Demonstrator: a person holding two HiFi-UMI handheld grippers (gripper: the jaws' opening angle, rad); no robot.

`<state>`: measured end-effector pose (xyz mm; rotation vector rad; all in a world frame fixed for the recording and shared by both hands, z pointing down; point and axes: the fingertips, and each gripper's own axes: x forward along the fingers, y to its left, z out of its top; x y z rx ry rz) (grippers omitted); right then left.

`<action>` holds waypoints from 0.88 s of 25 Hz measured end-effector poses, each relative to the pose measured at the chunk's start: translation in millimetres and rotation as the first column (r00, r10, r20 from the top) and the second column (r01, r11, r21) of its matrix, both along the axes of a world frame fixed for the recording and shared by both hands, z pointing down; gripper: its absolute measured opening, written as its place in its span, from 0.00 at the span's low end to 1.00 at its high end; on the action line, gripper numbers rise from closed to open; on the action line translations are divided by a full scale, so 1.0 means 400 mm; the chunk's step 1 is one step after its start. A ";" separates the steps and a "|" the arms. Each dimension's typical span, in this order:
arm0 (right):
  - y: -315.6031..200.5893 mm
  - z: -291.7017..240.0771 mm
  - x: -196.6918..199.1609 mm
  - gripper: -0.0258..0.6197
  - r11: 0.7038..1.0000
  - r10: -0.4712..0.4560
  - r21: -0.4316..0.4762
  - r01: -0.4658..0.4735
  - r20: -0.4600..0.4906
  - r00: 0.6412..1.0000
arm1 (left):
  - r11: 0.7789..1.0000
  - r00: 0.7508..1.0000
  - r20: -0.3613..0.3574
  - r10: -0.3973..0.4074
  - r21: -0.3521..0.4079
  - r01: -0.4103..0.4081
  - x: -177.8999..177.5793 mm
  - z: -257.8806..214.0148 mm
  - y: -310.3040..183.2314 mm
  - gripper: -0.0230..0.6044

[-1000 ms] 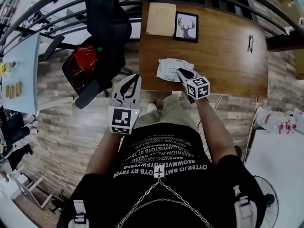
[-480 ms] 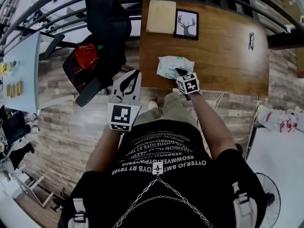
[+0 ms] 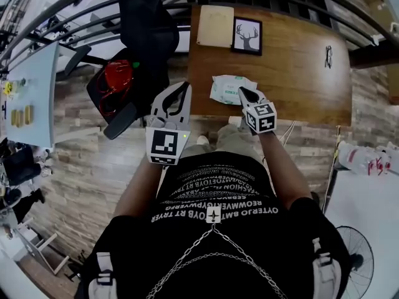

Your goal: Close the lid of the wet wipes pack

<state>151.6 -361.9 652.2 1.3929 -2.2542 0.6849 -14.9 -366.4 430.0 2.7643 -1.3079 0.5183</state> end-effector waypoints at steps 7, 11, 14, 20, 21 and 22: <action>0.043 -0.351 0.055 0.06 0.958 0.074 0.277 -0.067 -0.017 0.997 | 0.997 0.999 -0.032 0.001 0.072 0.001 -0.010 -0.085 -0.001 0.08; 0.092 -0.517 0.075 0.06 0.920 0.094 0.384 -0.080 -0.018 0.995 | 0.993 0.994 -0.086 0.067 0.106 -0.058 0.003 -0.145 0.025 0.08; 0.124 -0.608 0.083 0.06 0.896 0.108 0.432 -0.098 0.001 0.994 | 0.990 0.988 -0.125 0.092 0.121 -0.077 0.001 -0.194 0.043 0.08; 0.190 -0.730 0.046 0.06 0.861 0.115 0.498 -0.102 0.003 0.993 | 0.979 0.970 -0.198 0.142 0.175 -0.108 -0.011 -0.273 0.079 0.08; 0.197 -0.732 0.041 0.06 0.861 0.119 0.499 -0.099 -0.009 0.993 | 0.977 0.974 -0.177 0.143 0.184 -0.110 -0.009 -0.264 0.076 0.08; 0.204 -0.727 0.041 0.06 0.863 0.128 0.494 -0.102 -0.019 0.992 | 0.977 0.979 -0.152 0.137 0.181 -0.108 -0.006 -0.250 0.072 0.08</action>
